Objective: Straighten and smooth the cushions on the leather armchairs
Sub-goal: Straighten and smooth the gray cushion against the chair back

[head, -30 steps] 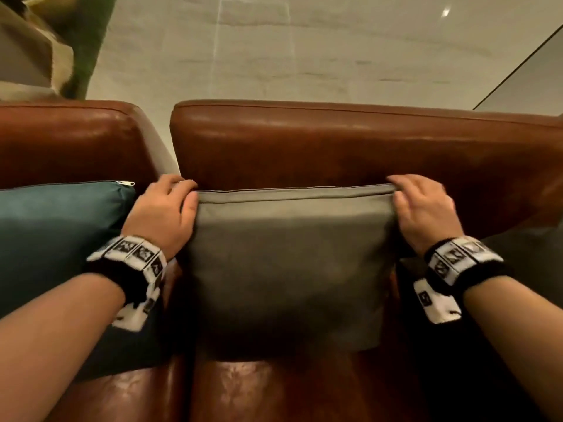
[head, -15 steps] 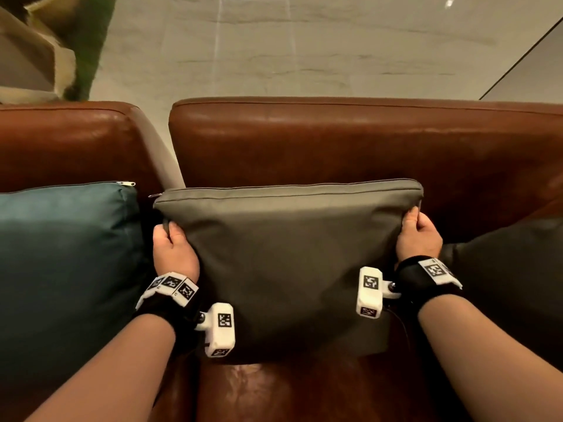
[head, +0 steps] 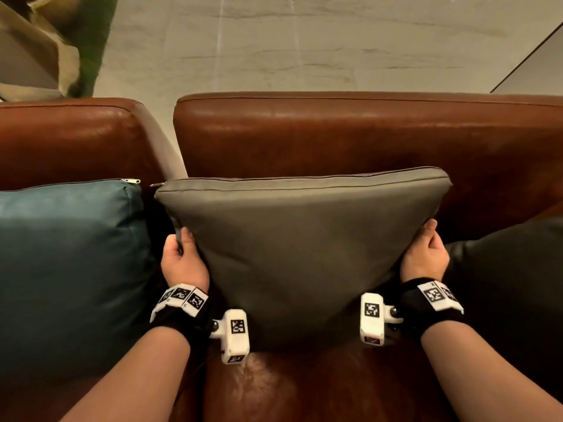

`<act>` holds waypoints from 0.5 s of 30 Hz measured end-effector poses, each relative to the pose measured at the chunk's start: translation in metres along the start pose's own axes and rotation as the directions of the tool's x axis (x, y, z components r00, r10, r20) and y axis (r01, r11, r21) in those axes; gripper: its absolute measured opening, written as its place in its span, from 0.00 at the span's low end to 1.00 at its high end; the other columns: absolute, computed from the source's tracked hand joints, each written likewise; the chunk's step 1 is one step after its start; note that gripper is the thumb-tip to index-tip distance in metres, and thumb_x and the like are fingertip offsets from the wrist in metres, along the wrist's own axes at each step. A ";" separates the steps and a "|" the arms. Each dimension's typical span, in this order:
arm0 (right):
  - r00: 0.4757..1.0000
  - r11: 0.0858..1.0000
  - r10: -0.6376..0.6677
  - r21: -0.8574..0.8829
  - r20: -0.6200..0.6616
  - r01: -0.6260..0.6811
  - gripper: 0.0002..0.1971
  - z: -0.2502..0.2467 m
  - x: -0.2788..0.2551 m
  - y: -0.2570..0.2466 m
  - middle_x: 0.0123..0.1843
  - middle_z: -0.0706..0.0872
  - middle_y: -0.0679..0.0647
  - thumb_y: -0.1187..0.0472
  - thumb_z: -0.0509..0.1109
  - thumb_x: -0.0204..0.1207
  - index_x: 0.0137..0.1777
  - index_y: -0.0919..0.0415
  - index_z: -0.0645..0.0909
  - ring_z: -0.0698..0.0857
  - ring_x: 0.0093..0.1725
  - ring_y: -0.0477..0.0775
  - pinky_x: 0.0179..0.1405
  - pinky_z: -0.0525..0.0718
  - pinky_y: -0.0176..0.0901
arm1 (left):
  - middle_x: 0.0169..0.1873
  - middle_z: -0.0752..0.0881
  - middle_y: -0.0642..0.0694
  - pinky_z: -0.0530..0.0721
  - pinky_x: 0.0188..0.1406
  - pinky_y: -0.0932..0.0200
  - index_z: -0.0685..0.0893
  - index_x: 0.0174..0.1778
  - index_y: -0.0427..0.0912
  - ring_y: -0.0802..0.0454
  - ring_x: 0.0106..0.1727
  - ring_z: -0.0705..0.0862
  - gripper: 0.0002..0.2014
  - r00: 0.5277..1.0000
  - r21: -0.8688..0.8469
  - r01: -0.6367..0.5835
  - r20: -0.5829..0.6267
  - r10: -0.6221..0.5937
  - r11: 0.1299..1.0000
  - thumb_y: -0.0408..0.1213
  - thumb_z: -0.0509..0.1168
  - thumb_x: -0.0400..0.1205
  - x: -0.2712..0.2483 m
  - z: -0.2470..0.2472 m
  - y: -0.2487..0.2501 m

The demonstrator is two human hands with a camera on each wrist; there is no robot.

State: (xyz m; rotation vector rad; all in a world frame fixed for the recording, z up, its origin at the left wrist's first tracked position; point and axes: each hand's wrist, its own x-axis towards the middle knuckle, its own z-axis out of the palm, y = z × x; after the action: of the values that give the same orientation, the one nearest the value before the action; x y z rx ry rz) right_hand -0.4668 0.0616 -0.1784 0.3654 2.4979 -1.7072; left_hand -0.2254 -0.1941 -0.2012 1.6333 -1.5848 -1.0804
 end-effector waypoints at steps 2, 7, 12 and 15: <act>0.997 0.997 0.076 0.024 0.013 -0.077 0.27 -0.001 0.003 0.005 0.55 0.85 0.60 0.46 0.50 0.88 0.65 0.66 0.81 0.82 0.62 0.59 0.46 0.70 0.36 | 0.39 0.82 0.39 0.67 0.41 0.58 0.79 0.43 0.35 0.46 0.42 0.76 0.19 1.000 0.014 0.008 -0.003 -0.008 1.000 0.47 0.55 0.88 -0.002 -0.002 -0.004; 0.932 0.935 0.350 0.024 0.096 -0.354 0.32 -0.012 -0.002 0.020 0.75 0.75 0.62 0.41 0.50 0.86 0.79 0.66 0.68 0.72 0.76 0.63 0.72 0.65 0.44 | 0.74 0.75 0.37 0.65 0.74 0.53 0.73 0.75 0.34 0.40 0.75 0.72 0.29 0.977 0.012 0.193 0.094 -0.193 0.981 0.52 0.43 0.89 -0.016 -0.002 -0.030; 0.984 0.985 0.172 -0.030 0.043 -0.171 0.26 -0.005 -0.010 0.034 0.65 0.84 0.65 0.48 0.49 0.88 0.69 0.63 0.80 0.80 0.68 0.65 0.51 0.69 0.36 | 0.55 0.84 0.29 0.75 0.55 0.46 0.79 0.52 0.38 0.30 0.57 0.81 0.22 0.990 0.128 0.131 0.035 -0.137 0.983 0.53 0.48 0.87 -0.020 0.008 -0.037; 0.995 0.993 0.098 -0.068 -0.027 -0.100 0.26 0.001 -0.003 0.036 0.57 0.88 0.67 0.45 0.51 0.87 0.63 0.63 0.84 0.84 0.59 0.67 0.45 0.68 0.40 | 0.47 0.84 0.30 0.70 0.43 0.50 0.75 0.45 0.38 0.31 0.49 0.81 0.21 0.988 0.130 0.152 -0.033 -0.148 0.980 0.54 0.50 0.87 -0.016 0.018 -0.028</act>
State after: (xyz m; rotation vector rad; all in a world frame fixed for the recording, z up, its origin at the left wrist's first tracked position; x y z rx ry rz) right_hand -0.4549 0.0728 -0.2106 0.4969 2.5027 -1.5841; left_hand -0.2265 -0.1738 -0.2317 1.8726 -1.5673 -1.0466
